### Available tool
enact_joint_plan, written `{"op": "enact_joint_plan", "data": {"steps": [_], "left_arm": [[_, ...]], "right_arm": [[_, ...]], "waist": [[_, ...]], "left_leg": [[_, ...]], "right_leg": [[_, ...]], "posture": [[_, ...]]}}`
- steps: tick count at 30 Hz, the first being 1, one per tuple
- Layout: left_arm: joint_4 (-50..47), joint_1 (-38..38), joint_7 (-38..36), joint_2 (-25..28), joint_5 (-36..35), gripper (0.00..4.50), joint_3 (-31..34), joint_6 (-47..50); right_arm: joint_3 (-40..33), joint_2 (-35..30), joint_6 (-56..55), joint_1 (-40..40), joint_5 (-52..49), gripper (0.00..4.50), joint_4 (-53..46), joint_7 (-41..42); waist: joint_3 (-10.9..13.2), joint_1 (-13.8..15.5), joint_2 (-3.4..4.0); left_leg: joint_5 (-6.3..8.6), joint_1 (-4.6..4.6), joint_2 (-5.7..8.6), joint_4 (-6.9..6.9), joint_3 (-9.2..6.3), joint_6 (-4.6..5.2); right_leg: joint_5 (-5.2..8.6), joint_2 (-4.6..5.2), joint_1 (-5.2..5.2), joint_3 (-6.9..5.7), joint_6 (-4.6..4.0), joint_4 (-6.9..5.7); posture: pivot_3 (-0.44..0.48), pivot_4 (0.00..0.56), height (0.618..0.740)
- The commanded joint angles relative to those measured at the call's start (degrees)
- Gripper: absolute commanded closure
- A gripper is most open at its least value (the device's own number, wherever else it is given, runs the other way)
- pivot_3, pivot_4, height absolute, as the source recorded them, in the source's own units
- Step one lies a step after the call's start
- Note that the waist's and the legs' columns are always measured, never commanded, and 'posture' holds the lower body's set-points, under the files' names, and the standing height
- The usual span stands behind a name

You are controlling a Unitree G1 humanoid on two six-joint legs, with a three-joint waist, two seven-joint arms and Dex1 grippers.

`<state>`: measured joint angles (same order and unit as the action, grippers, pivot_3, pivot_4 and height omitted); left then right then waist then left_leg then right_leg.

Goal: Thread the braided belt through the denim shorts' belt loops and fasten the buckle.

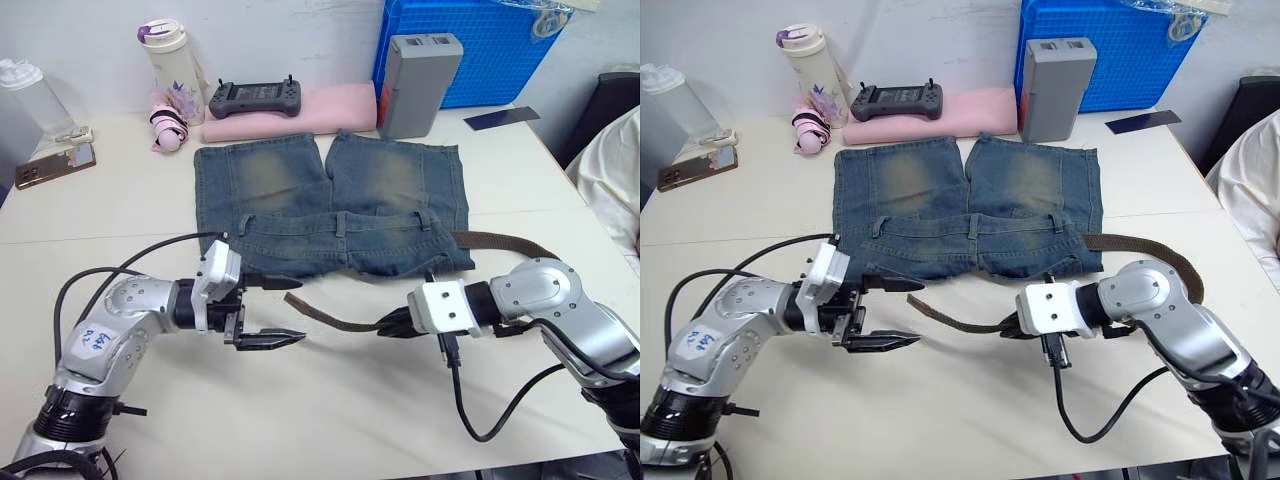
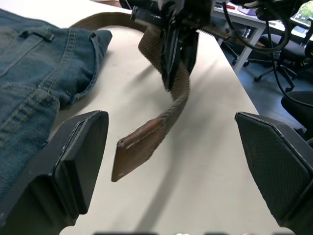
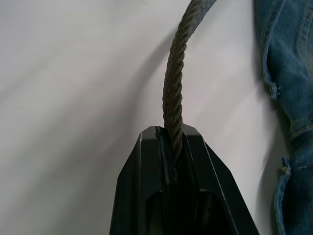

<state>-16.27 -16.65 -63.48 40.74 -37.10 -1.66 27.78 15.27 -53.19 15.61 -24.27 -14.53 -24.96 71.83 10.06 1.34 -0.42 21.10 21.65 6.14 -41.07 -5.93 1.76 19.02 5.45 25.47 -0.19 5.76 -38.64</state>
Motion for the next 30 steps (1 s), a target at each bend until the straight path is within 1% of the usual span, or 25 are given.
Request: {"op": "enact_joint_plan", "data": {"steps": [1,2,5,8,11,12,19,21,22,24,26,29,30], "left_arm": [[0.54,-0.85,-0.95,-0.42,0.64,0.00,-0.22,-0.71],[0.69,-0.90,-1.03,-0.56,0.72,0.00,-0.20,-0.64],[0.60,-0.77,-1.60,-0.51,0.21,0.80,-0.10,0.07],[0.52,-0.39,-1.96,-0.35,0.83,2.11,-0.44,-0.08],[0.28,0.01,-2.12,-0.29,1.42,3.63,-0.73,-0.19],[0.25,0.08,-2.09,-0.31,1.65,4.05,-0.77,-0.22],[-0.11,0.26,-1.18,-0.55,1.66,4.05,-0.28,0.46],[-0.40,0.67,-0.04,-1.01,0.70,4.10,0.35,1.55],[-0.58,0.87,0.45,-1.22,0.20,4.10,0.62,2.07],[-1.62,1.70,2.12,-2.01,-1.60,4.10,1.45,4.13],[-3.08,2.90,4.96,-3.44,-4.26,4.10,2.62,7.23],[-5.39,4.65,10.32,-6.14,-8.62,4.10,4.65,11.97],[-6.17,5.26,13.12,-7.58,-10.83,4.10,5.77,13.87]], "right_arm": [[-2.05,0.01,0.41,-0.83,-1.04,4.47,-2.52,0.07],[-2.09,-0.04,0.47,-0.81,-1.00,4.47,-2.62,0.03],[-2.21,-0.07,0.89,-0.77,-1.02,4.50,-2.91,-0.13],[-2.37,-0.04,1.37,-0.84,-1.16,4.50,-3.13,-0.32],[-2.47,0.05,1.96,-1.14,-1.31,4.50,-3.29,-0.44],[-2.49,0.11,2.15,-1.25,-1.32,4.50,-3.30,-0.46],[-3.20,0.88,4.82,-2.39,-2.33,4.50,-3.29,-1.68],[-4.00,1.62,8.53,-2.93,-3.66,3.61,-3.23,-3.37],[-4.44,1.99,10.02,-3.09,-4.22,3.34,-3.28,-4.12],[-5.99,3.16,13.67,-3.65,-6.04,2.46,-3.61,-6.22],[-9.26,5.39,18.69,-4.56,-10.72,1.51,-4.45,-9.32],[-16.32,8.54,28.33,-4.73,-21.65,0.06,-6.36,-13.82],[-19.35,9.09,31.60,-3.86,-26.58,0.06,-7.63,-15.17]], "waist": [[0.00,0.04,0.00],[0.00,0.04,0.00],[0.00,0.04,0.00],[0.00,0.03,0.00],[0.00,0.03,0.00],[0.00,0.04,0.00],[0.00,0.01,0.00],[0.00,0.01,0.00],[0.00,0.01,0.00],[0.00,0.05,0.00],[0.00,0.01,0.00],[0.00,0.09,0.00],[0.00,0.12,0.00]], "left_leg": [[0.00,0.00,0.00,0.00,0.00,0.00],[0.00,0.00,0.00,-0.01,0.00,0.00],[0.00,0.00,0.00,0.00,0.00,0.00],[0.00,0.00,0.00,0.00,0.00,0.00],[0.00,0.00,0.00,-0.01,0.00,0.00],[0.00,0.00,0.00,-0.01,0.00,0.00],[0.00,0.00,0.00,-0.01,0.00,0.00],[0.00,0.00,0.00,-0.01,0.00,0.00],[0.00,0.00,0.00,-0.01,0.00,0.00],[0.00,0.00,0.00,-0.01,0.00,0.00],[0.00,0.00,0.00,-0.01,-0.01,0.00],[0.00,0.00,-0.01,-0.01,0.00,0.00],[0.00,0.00,0.00,-0.02,0.00,0.00]], "right_leg": [[0.00,0.00,0.00,0.00,0.00,0.00],[0.00,0.00,0.00,0.00,0.00,-0.01],[0.00,0.00,0.00,0.00,0.00,0.00],[0.00,0.00,0.00,0.00,0.00,0.00],[0.00,0.00,0.00,0.00,0.00,0.00],[0.00,0.00,0.00,0.00,0.00,-0.01],[0.00,0.00,0.00,0.01,0.00,-0.01],[0.00,0.00,0.00,0.00,0.00,-0.01],[0.00,0.00,0.00,0.01,0.00,-0.01],[0.00,0.00,0.00,0.01,0.00,-0.02],[0.00,0.00,0.00,0.01,0.00,-0.02],[0.00,0.00,0.01,0.02,0.00,-0.04],[0.00,0.00,0.01,0.02,0.00,-0.05]], "posture": [[0.000,0.150,0.678],[0.000,0.150,0.678],[0.000,0.150,0.678],[0.000,0.150,0.678],[0.000,0.150,0.678],[0.000,0.150,0.678],[0.000,0.150,0.678],[0.000,0.150,0.678],[0.000,0.150,0.678],[0.000,0.150,0.678],[0.000,0.150,0.678],[0.000,0.150,0.678],[0.000,0.150,0.678]]}}
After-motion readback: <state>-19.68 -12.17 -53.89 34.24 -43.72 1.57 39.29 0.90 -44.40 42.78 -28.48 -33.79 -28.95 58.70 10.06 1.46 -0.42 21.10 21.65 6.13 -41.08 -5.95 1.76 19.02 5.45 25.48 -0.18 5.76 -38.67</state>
